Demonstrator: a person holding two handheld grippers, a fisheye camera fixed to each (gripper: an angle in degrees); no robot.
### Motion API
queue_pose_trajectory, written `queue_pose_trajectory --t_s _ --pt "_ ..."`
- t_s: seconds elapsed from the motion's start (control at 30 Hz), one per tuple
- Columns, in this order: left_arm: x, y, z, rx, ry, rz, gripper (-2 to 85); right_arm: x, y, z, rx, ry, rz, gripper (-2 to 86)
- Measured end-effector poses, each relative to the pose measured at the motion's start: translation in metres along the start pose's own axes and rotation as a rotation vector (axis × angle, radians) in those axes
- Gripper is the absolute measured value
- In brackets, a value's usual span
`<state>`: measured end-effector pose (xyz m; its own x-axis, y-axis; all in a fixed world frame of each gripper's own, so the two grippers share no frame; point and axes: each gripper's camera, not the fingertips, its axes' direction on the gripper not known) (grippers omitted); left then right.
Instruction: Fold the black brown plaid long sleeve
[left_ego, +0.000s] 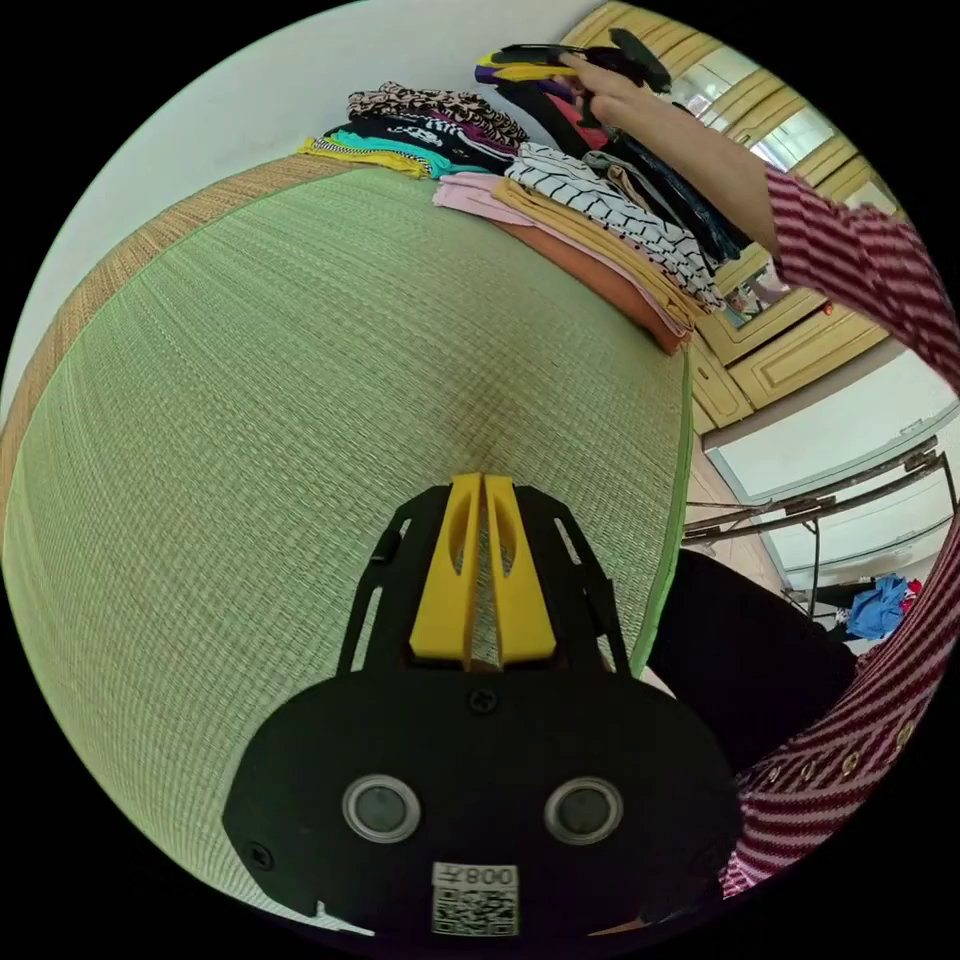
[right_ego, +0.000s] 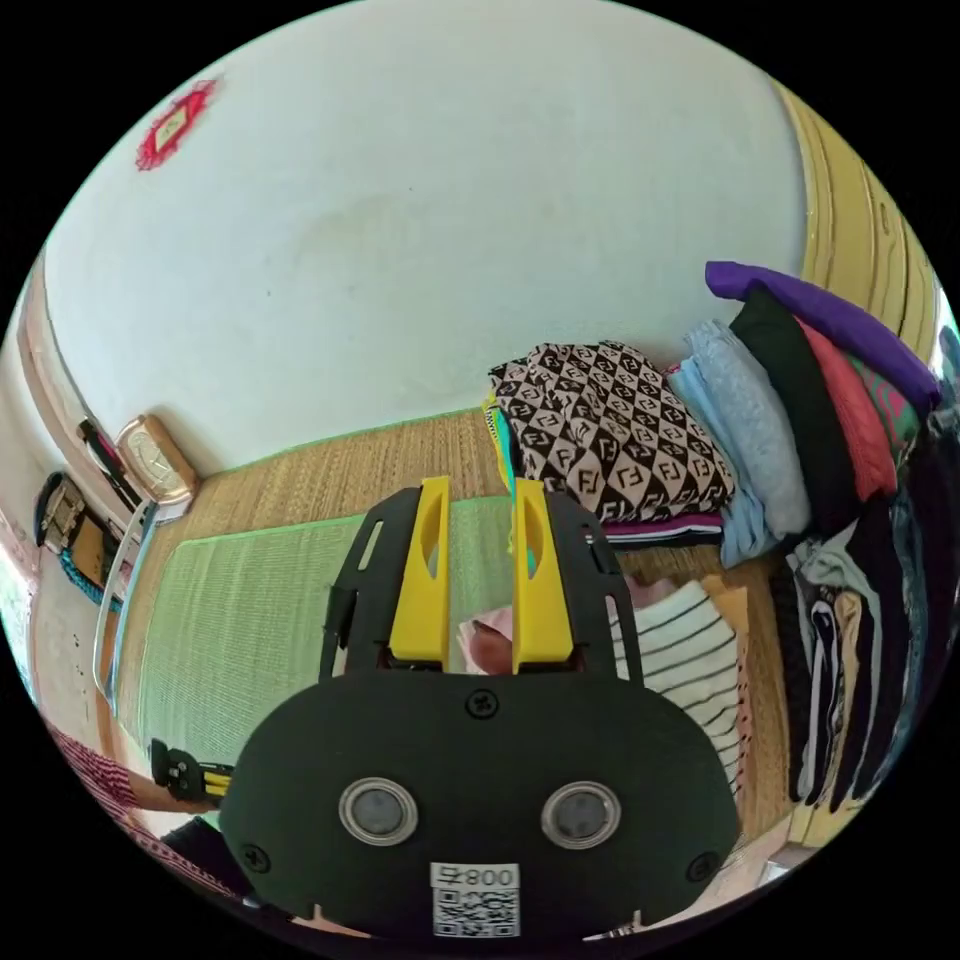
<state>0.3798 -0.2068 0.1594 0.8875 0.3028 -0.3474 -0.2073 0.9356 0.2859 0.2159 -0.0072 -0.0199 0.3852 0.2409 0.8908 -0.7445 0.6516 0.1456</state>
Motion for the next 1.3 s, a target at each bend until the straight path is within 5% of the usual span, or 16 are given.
queue_pose_trajectory --t_s 0.37,0.73,1.3 --pt "-0.006 0.004 -0.03 -0.108 0.06 0.002 0.3 0.023 -0.161 0.136 -0.144 0.101 0.018 11.3" --pt "-0.015 0.024 -0.057 -0.134 0.123 -0.024 0.3 0.025 -0.223 0.238 -0.26 0.235 0.001 10.3" --pt "-0.027 0.083 -0.085 -0.137 0.272 -0.104 0.1 0.067 -0.172 0.126 -0.006 -0.157 0.155 2.9"
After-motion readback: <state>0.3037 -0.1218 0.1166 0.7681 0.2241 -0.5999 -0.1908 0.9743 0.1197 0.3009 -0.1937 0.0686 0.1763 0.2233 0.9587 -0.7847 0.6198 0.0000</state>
